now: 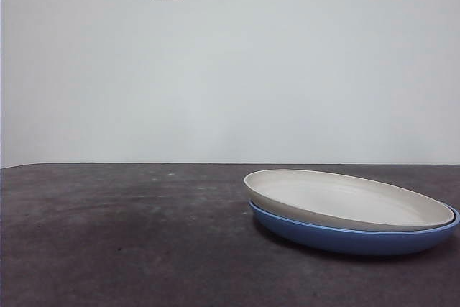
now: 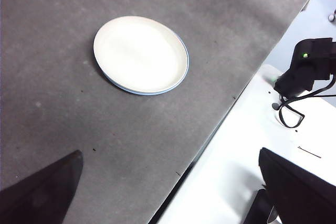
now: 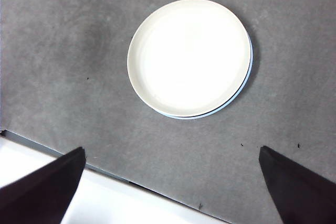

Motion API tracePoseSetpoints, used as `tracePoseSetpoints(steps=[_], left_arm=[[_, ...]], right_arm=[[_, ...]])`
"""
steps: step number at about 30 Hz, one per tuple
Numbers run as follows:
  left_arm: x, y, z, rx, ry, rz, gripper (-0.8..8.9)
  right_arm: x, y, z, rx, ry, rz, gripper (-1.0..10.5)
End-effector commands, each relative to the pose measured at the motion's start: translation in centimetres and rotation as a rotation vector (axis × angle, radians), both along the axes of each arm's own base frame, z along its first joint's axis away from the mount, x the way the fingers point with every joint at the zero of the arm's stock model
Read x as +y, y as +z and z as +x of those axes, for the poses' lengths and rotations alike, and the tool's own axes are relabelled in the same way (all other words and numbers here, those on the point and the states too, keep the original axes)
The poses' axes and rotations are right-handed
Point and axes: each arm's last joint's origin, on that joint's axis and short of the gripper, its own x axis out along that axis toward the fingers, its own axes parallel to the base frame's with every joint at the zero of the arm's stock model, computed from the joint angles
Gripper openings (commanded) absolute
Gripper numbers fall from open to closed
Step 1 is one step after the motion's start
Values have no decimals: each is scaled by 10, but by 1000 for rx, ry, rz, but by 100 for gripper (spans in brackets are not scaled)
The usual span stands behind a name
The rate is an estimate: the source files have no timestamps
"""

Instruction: Pick up the white plate, put it on the blue plate, put it on desk

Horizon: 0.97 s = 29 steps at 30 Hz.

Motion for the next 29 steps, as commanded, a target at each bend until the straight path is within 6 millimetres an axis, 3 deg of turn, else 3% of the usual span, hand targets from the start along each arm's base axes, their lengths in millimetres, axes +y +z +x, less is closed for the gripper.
tracePoseSetpoints(steps=[1, 8, 16, 23, 29], left_arm=[[8, -2, -11, -52, -11, -27, 626], [19, -7, -26, -104, -20, -53, 626], [20, -7, -27, -102, -20, -53, 626], [21, -8, -27, -101, -20, -52, 626], [21, -8, -27, -100, -21, -51, 626]], right_arm=[[1, 2, 6, 11, 8, -5, 683], [5, -4, 30, 92, 23, -30, 683], [10, -26, 84, 257, 42, -72, 683], [13, -64, 150, 372, 54, -34, 683], [14, -103, 193, 445, 84, -10, 683]])
